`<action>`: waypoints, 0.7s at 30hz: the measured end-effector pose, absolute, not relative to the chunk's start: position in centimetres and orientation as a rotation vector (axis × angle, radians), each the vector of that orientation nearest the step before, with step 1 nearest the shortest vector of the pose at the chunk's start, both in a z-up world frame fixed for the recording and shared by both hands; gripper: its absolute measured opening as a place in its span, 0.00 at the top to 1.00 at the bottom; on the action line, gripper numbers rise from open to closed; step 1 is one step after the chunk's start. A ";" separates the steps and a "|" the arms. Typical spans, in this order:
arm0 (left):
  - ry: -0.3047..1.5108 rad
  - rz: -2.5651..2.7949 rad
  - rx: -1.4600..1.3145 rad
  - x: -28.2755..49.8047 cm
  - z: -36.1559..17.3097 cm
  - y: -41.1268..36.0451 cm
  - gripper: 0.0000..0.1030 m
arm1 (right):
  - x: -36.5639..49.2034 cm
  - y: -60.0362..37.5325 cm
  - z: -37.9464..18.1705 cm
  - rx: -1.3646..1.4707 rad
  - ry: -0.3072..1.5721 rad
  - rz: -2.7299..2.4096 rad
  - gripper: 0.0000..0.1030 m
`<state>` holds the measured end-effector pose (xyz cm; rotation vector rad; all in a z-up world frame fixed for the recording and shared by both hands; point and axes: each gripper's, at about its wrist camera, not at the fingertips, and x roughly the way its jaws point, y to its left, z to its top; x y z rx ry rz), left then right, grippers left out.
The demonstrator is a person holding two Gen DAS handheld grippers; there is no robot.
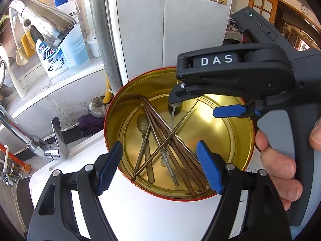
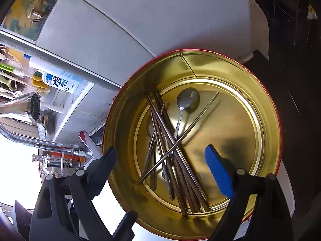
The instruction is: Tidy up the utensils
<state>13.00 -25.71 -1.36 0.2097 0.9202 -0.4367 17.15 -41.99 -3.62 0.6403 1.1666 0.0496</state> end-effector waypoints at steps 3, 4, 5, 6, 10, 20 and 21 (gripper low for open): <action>0.922 -0.436 0.211 13.0 -1.4 -25.7 0.27 | 17.1 -42.0 -3.6 0.642 1.168 0.047 0.12; 0.922 -0.434 0.212 13.0 -1.4 -25.7 0.27 | 17.1 -42.0 -3.6 0.642 1.170 0.047 0.12; 0.922 -0.434 0.212 12.9 -1.4 -25.7 0.27 | 17.1 -42.0 -3.7 0.642 1.172 0.046 0.12; 0.922 -0.432 0.212 12.9 -1.4 -25.7 0.27 | 17.0 -41.9 -3.7 0.642 1.174 0.047 0.12; 0.930 -0.432 0.198 13.1 -1.3 -25.5 0.27 | 16.9 -41.7 -3.3 0.627 1.172 0.059 0.12; 0.969 -0.404 0.169 13.5 -1.8 -24.9 0.22 | 15.3 -41.8 -0.9 0.508 1.087 0.050 0.11; 0.970 -0.403 0.169 13.5 -1.9 -24.8 0.21 | 15.1 -41.7 -0.9 0.497 1.083 0.049 0.11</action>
